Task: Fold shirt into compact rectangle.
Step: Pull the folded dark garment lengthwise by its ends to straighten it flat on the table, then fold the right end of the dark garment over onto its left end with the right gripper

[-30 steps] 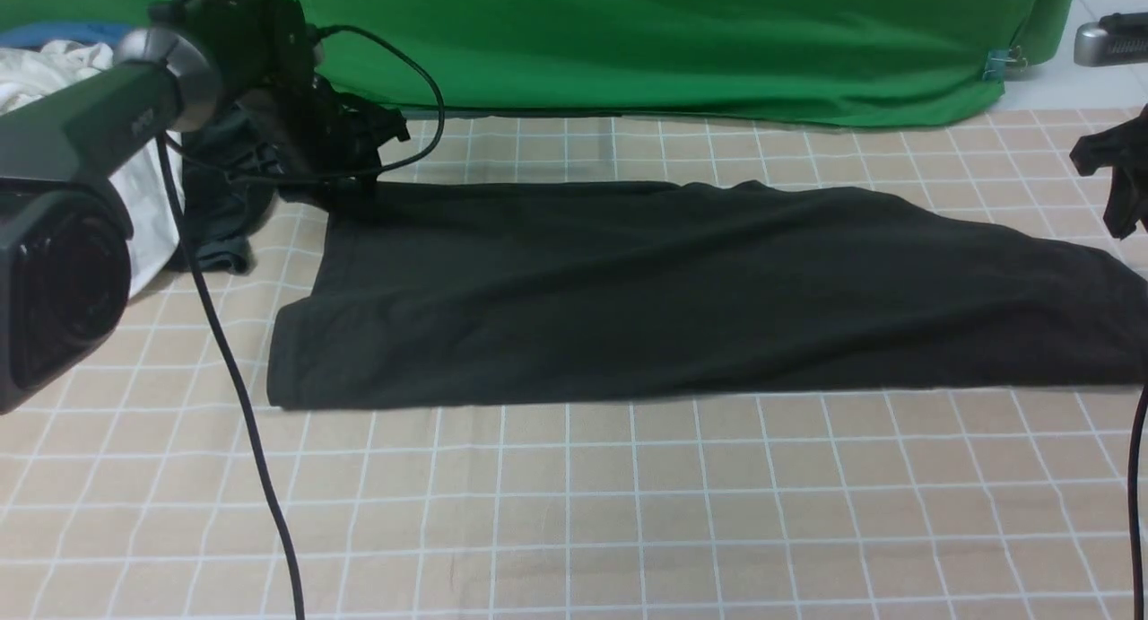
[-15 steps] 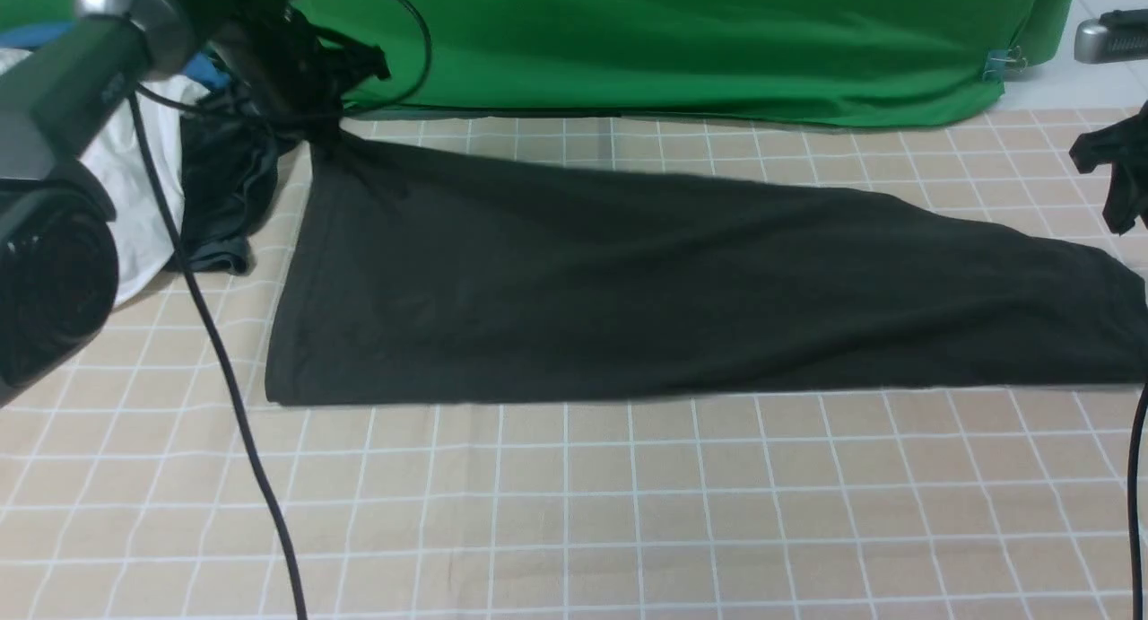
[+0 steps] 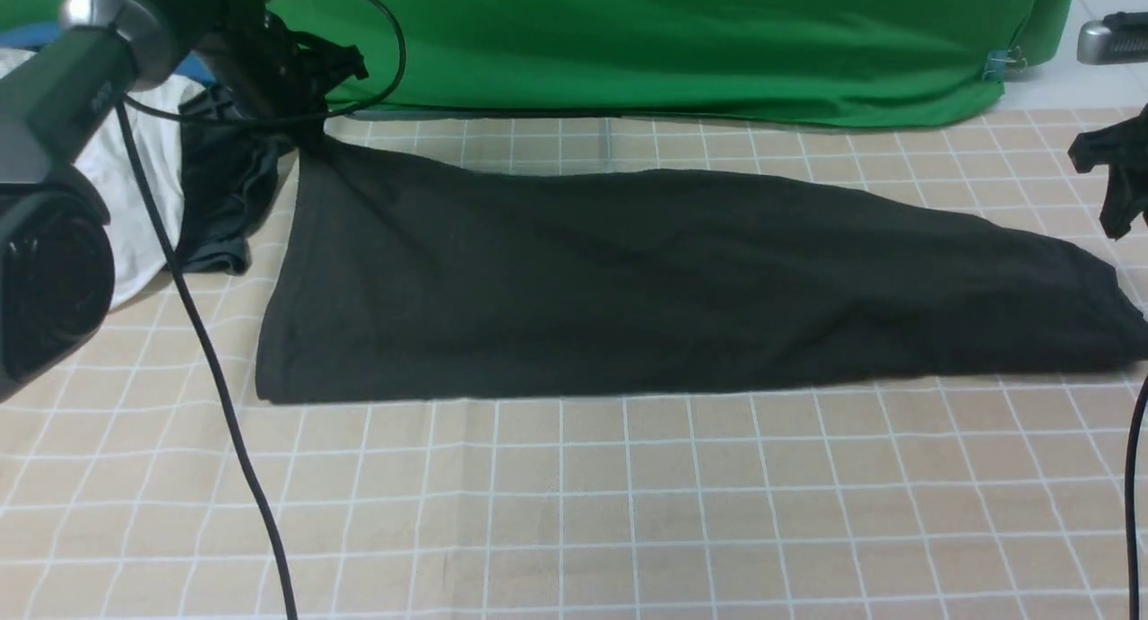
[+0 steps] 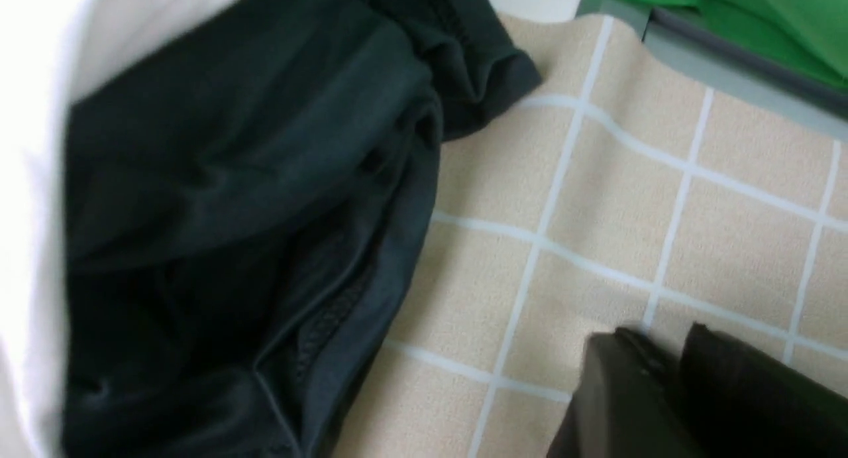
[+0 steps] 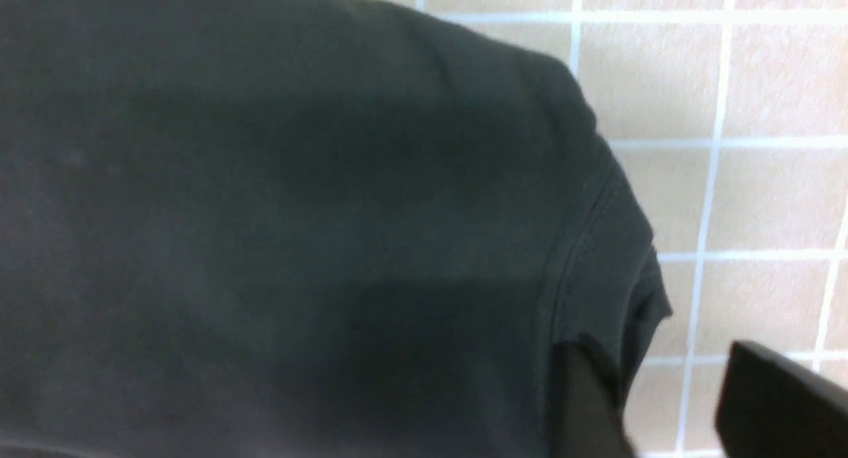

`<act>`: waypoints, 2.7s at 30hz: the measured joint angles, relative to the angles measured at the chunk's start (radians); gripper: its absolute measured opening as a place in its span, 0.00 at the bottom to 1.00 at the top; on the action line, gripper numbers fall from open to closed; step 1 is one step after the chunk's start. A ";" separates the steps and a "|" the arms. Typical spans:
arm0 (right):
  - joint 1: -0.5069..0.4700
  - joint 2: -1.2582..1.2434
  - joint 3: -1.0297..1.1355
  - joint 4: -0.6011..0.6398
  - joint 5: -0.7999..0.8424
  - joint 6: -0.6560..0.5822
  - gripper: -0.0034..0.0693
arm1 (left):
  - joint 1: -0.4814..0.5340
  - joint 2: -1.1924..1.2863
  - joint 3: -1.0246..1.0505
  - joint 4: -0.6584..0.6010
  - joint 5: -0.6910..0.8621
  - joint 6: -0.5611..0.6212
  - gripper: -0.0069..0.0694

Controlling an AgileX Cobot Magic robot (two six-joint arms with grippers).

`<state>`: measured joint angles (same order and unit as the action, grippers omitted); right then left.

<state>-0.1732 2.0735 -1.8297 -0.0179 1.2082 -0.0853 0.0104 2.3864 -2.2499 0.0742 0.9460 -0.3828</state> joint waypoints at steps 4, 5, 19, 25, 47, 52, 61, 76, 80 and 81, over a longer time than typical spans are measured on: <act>0.000 -0.020 0.005 0.004 0.004 0.028 0.77 | 0.000 -0.042 -0.008 -0.023 0.083 0.056 0.33; 0.000 -0.041 0.018 0.005 0.004 0.029 0.87 | 0.000 -0.070 -0.009 -0.045 0.147 0.084 0.31; -0.074 0.042 0.127 0.035 -0.046 -0.005 1.00 | -0.070 -0.368 0.294 -0.283 0.245 0.209 0.11; -0.074 0.119 0.127 0.049 -0.108 -0.023 1.00 | -0.147 -0.554 0.588 -0.264 0.127 0.202 0.11; -0.107 0.078 0.066 -0.023 -0.040 -0.021 0.22 | -0.166 -0.957 1.012 -0.205 0.044 0.185 0.11; -0.130 -0.002 -0.010 -0.054 0.001 0.018 0.22 | -0.166 -1.026 1.012 -0.204 0.050 0.185 0.11; 0.030 -0.114 -0.059 0.039 0.013 0.041 0.22 | -0.166 -1.036 1.014 -0.193 0.050 0.185 0.11; 0.548 -0.062 -0.207 0.267 -0.185 0.115 0.22 | -0.166 -1.036 1.014 -0.196 0.047 0.185 0.11; 0.635 -0.004 -0.207 0.316 -0.263 0.122 0.22 | -0.166 -1.036 1.014 -0.196 0.046 0.185 0.11; 0.660 0.018 -0.207 0.336 -0.285 0.125 0.22 | -0.166 -1.036 1.014 -0.196 0.046 0.185 0.11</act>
<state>0.4868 2.0913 -2.0367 0.3177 0.9230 0.0393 -0.1559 1.3505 -1.2363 -0.1220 0.9916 -0.1981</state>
